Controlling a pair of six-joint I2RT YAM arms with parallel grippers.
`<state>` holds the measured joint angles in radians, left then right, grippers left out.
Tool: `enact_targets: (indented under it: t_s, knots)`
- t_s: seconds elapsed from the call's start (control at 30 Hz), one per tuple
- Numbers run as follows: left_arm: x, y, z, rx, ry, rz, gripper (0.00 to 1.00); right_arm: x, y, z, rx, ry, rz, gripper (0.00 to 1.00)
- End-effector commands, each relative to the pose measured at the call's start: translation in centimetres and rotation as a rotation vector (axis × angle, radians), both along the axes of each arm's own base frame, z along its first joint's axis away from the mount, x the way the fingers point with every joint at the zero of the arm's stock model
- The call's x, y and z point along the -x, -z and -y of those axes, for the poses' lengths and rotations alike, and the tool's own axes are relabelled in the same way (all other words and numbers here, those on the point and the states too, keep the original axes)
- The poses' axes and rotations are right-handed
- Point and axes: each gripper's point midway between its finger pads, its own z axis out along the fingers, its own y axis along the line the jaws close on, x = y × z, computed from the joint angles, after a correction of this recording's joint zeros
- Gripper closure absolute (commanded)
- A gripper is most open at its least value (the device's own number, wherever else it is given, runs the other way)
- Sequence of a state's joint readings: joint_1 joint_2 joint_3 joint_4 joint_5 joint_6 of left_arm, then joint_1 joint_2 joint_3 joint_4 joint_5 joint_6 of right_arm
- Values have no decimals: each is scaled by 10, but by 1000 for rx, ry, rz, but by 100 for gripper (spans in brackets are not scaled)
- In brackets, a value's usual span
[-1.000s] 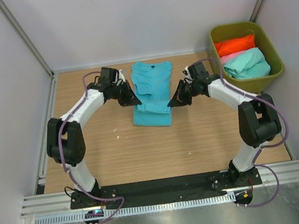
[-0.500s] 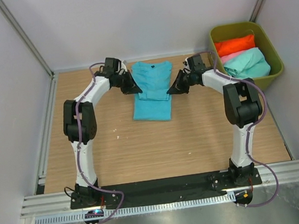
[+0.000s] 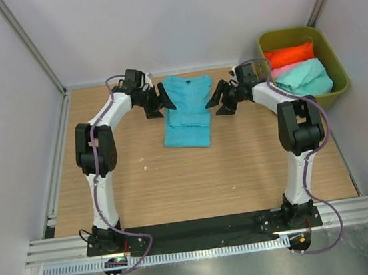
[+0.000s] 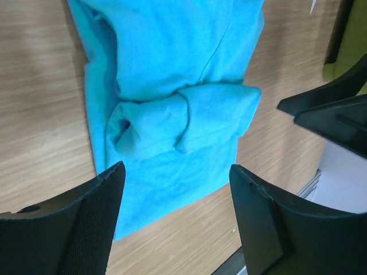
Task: Fold and stack the t-shirts
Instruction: Fold the tshirt
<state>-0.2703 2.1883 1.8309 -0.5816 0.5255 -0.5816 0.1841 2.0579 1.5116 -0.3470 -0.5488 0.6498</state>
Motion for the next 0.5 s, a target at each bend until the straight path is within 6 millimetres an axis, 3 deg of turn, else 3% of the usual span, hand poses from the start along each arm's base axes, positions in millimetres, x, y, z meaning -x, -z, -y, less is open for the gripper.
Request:
enact_targets:
  t_s: [0.0, 0.03, 0.1, 0.13, 0.23, 0.3, 0.47]
  knots:
    - [15, -43, -18, -25, 33, 73, 25, 18, -51, 14, -31, -9, 48, 36]
    - [30, -40, -23, -42, 46, 44, 25, 38, -36, 15, -48, -9, -32, 36]
    - [47, -30, -30, -54, 52, -7, 25, 65, -33, 10, -96, -25, -95, 36]
    - [64, -18, -35, -62, 56, -63, 26, 87, -13, 10, -119, -2, -185, 37]
    - [97, 9, -46, -63, 37, -192, 28, 124, 12, 5, -115, -16, -259, 39]
    - [114, 23, -48, -58, 36, -255, 28, 141, 24, 3, -112, -17, -301, 39]
    - [118, 40, -44, -25, 1, -310, 29, 141, 28, -11, -121, -42, -291, 40]
